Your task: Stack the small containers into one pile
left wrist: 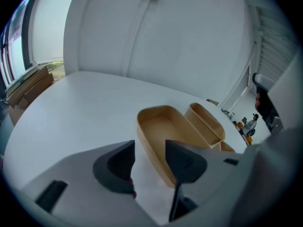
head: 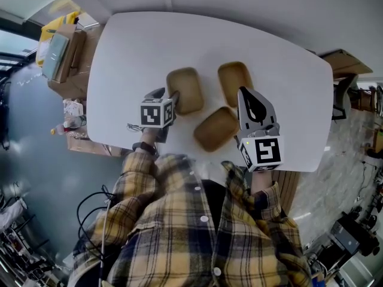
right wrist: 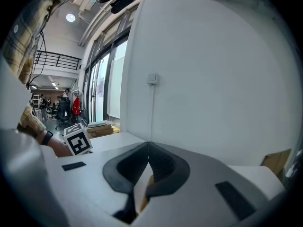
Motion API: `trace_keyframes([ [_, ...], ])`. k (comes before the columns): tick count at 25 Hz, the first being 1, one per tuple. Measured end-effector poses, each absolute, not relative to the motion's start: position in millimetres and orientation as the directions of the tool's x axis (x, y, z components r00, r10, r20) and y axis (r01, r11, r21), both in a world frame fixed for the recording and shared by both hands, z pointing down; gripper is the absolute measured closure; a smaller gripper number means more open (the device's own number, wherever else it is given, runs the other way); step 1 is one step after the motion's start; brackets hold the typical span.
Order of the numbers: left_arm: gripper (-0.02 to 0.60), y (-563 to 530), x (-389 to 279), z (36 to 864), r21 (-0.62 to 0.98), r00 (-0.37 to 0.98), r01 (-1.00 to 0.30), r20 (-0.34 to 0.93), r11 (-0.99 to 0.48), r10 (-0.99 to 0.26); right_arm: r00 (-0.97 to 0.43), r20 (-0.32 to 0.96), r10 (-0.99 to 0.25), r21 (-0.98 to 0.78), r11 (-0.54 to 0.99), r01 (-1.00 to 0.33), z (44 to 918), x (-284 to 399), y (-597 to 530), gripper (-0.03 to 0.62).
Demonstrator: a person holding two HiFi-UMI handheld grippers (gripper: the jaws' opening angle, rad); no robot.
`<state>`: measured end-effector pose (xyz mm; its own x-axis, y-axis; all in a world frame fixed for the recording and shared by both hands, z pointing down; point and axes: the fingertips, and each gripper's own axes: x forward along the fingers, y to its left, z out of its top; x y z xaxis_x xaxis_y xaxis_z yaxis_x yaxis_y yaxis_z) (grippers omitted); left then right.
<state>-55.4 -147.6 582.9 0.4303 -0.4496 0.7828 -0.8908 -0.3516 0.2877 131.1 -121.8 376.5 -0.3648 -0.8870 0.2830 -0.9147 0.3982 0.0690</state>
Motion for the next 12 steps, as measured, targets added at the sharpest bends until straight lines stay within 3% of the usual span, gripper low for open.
trace_keyframes([
  [6,0.530,-149.6,-63.3,584.7,0.238,0.382,-0.910,0.799,-0.339,-0.464,-0.363,0.279,-0.889,0.072,0.397,-0.915,376.6,131.1,-121.2,0.579],
  [12,0.549,-151.4,-61.5,576.5,0.246,0.389,-0.909,0.790,-0.337,-0.473,-0.357,0.270,-0.894,0.081,0.391,-0.917,374.4,133.1,-119.1,0.579],
])
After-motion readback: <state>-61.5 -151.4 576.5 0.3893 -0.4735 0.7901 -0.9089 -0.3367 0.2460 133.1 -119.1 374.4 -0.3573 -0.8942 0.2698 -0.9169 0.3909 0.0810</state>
